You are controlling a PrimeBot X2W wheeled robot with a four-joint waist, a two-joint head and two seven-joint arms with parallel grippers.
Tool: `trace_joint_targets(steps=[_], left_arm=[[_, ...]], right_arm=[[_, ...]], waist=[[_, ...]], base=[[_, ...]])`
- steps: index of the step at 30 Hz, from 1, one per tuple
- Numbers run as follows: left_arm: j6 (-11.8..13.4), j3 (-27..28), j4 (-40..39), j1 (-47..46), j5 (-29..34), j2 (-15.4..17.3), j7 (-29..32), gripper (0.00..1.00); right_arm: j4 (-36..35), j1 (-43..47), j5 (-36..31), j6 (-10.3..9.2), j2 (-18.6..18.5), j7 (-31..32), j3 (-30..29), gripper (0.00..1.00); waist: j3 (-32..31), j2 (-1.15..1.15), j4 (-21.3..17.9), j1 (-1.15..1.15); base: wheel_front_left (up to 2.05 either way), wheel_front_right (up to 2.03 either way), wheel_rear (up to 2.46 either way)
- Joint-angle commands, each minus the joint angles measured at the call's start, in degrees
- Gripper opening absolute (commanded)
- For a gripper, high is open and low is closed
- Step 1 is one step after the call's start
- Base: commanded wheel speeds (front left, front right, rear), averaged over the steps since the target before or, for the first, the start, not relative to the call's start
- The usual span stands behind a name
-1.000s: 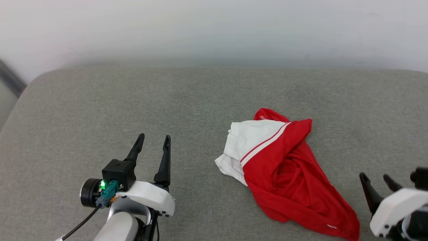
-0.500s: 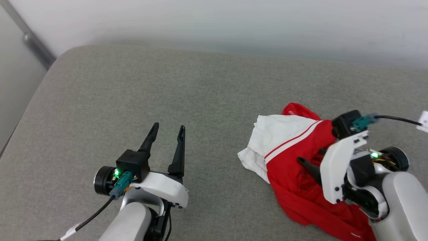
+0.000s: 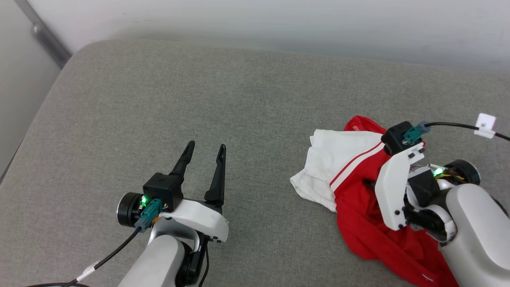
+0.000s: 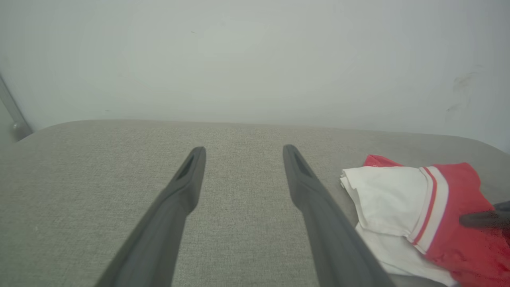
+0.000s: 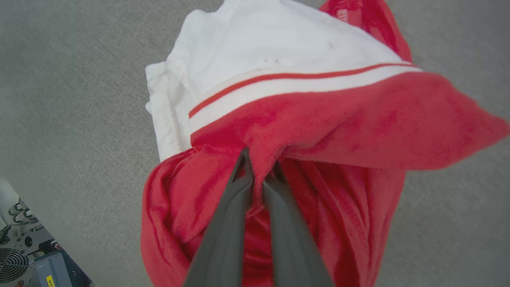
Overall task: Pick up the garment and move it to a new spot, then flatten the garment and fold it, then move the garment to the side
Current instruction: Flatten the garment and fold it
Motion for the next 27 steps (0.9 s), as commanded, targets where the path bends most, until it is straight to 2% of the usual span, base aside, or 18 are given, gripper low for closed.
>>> trace_joint_targets(steps=[1,5,10,14,17,18,19,20,27], left_arm=[[-0.05,0.2,0.05,0.21,0.39,0.16,-0.33,1.0],[0.24,0.89,-0.06,1.16,0.46,0.45,-0.39,1.0],[0.32,1.32,-0.39,2.1,0.53,0.83,-0.35,1.0],[0.2,1.53,-0.59,2.71,0.6,1.17,-0.35,1.0],[0.26,1.6,-0.61,2.72,0.63,1.4,-0.31,1.0],[0.32,1.61,-0.64,2.74,0.63,1.46,-0.3,1.0],[0.38,1.63,-0.65,2.77,0.59,1.54,-0.31,1.0],[0.41,1.63,-0.66,2.81,0.55,1.66,-0.3,1.0],[1.03,1.71,-0.68,3.53,0.08,2.13,0.22,1.0]], right_arm=[[-0.74,-0.45,0.46,-0.04,-0.76,-1.0,-0.52,0.0],[-4.28,2.39,0.01,-0.04,-1.62,-4.81,-5.77,0.0],[-9.01,10.78,-0.08,-0.04,0.05,-8.86,-18.28,0.0],[-10.64,20.55,-1.01,-0.03,4.73,-10.95,-28.95,0.0],[-10.05,26.42,-1.79,-0.03,9.42,-11.55,-33.91,0.0],[-9.8,27.77,-2.42,-0.03,10.47,-11.86,-34.86,0.09],[-9.45,28.6,-2.34,-0.03,11.79,-12.61,-36.0,0.43],[-9.04,29.28,-3.14,-0.03,12.43,-13.76,-36.49,1.0],[-10.45,28.22,-7.0,-0.03,14.38,-28.11,-36.2,1.0]], waist=[[-0.29,0.0,-0.41,0.0],[-1.0,0.0,-1.59,0.0],[-1.72,0.0,-2.97,0.0],[-1.84,0.0,-3.93,0.0],[-1.77,0.0,-4.46,0.0],[-1.76,0.0,-4.63,0.0],[-1.75,0.0,-4.8,0.0],[-1.74,0.0,-4.93,0.0],[-2.41,0.0,-5.46,0.0]], base=[[0.0,0.0,0.0],[0.0,0.0,0.0],[0.0,0.0,0.0],[0.0,0.0,0.0],[0.0,0.0,0.0],[0.0,0.0,0.0],[0.0,0.0,0.0],[0.0,0.0,0.0],[0.0,0.0,0.0]])
